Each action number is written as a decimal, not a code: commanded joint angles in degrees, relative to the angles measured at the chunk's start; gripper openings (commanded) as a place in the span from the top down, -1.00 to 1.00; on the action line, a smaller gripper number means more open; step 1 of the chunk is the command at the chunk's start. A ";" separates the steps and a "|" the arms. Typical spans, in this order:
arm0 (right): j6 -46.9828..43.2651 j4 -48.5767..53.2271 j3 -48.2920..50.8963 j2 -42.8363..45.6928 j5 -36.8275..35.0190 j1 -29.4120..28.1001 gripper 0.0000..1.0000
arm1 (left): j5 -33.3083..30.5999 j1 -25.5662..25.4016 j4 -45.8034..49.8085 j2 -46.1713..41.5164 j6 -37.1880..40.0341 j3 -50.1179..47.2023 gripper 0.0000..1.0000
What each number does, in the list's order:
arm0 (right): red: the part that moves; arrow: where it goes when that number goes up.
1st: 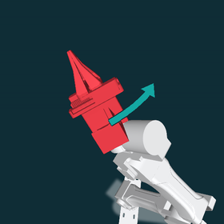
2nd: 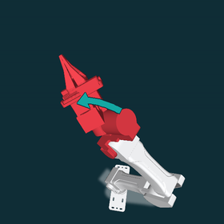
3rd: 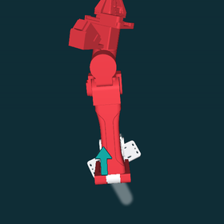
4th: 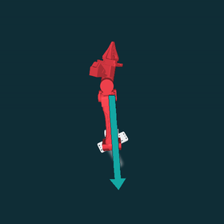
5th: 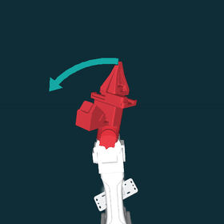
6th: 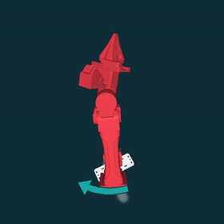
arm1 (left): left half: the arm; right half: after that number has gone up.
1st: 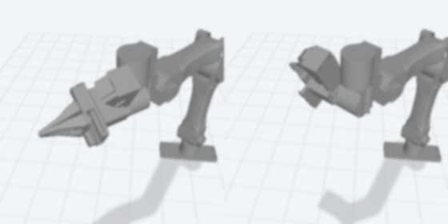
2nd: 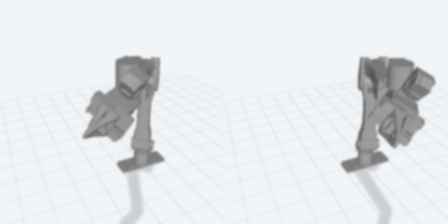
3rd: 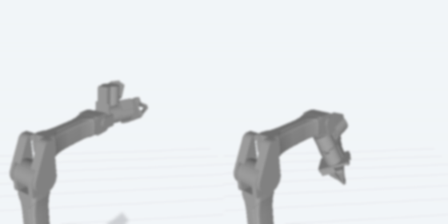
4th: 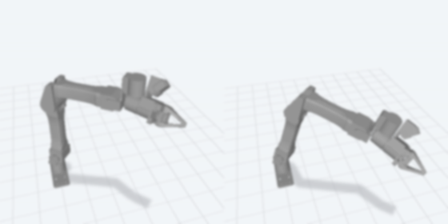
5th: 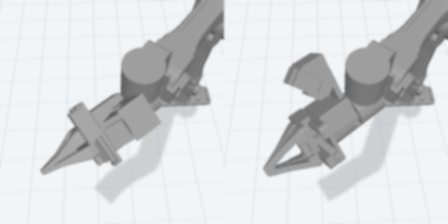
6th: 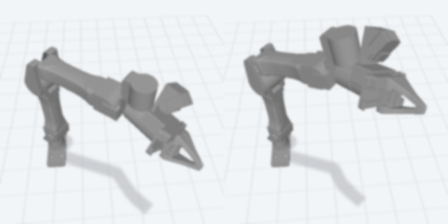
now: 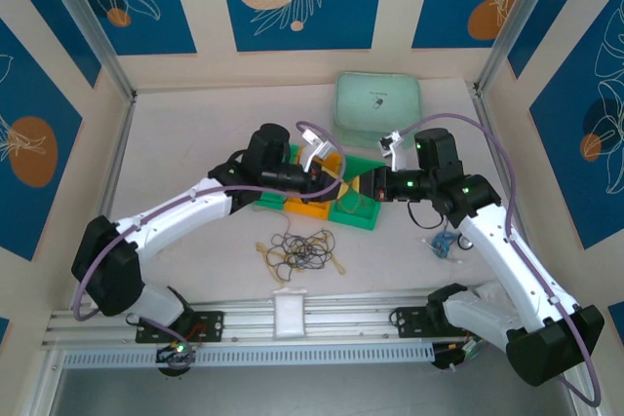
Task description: Untangle the cables
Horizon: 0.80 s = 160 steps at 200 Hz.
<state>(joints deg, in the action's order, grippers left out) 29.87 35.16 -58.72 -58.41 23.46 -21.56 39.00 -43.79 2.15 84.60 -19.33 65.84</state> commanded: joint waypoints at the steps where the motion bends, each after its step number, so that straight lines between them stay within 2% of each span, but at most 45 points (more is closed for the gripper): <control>1: 0.59 -0.75 0.79 -0.21 2.02 -0.53 1.00 | 1.95 -0.65 -1.06 0.92 -0.27 2.08 0.40; 80: 1.08 -1.54 1.15 0.03 2.37 -0.90 1.00 | 1.63 -0.66 3.05 2.84 1.15 3.46 0.56; 133: 0.81 -0.41 1.24 0.31 0.54 -0.64 1.00 | -3.15 -0.65 6.56 1.08 2.72 3.59 1.00; 160: 1.07 0.94 1.57 0.99 -1.95 0.44 1.00 | -5.26 -0.55 8.48 -0.06 3.67 3.51 1.00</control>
<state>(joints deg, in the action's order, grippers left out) 30.50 34.17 -58.00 -58.39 23.11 -21.93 36.38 -44.05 7.40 86.96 -17.52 67.90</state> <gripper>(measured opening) 0.053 0.050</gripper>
